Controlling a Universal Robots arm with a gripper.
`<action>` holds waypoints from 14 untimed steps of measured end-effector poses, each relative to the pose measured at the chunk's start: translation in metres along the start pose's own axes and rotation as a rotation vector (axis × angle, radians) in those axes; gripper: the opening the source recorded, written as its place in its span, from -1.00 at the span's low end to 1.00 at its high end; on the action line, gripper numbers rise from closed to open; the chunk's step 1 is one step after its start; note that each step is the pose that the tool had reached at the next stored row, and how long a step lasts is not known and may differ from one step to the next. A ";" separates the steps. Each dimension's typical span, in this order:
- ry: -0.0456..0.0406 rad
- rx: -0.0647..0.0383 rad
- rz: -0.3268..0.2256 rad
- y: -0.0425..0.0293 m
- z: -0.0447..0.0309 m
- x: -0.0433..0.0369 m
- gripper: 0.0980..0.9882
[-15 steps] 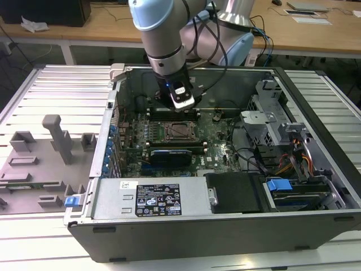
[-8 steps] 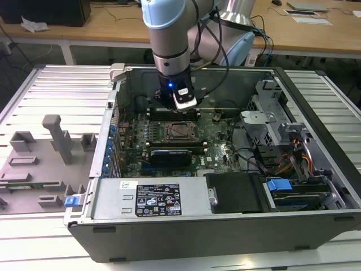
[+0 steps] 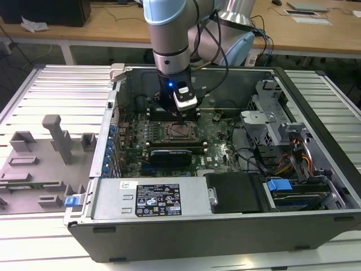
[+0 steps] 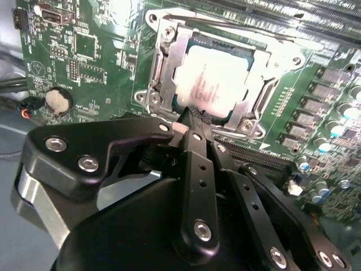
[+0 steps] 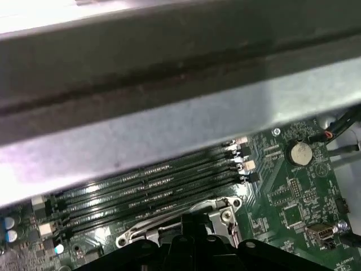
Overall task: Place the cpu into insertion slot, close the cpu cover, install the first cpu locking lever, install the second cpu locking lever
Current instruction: 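Install the first cpu locking lever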
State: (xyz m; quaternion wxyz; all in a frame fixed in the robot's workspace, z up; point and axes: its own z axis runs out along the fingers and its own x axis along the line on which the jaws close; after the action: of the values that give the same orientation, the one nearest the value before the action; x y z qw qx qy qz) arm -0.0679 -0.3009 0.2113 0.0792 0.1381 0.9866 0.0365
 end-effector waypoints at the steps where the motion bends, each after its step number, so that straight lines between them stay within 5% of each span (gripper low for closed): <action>1: 0.0003 0.002 -0.001 0.0000 -0.0002 0.0000 -0.98; 14: 0.0001 0.007 -0.003 0.0014 -0.0243 -0.0054 -0.98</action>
State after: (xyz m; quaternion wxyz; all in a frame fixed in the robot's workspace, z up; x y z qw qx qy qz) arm -0.0665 -0.3023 0.2362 0.0787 0.1370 0.9869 0.0329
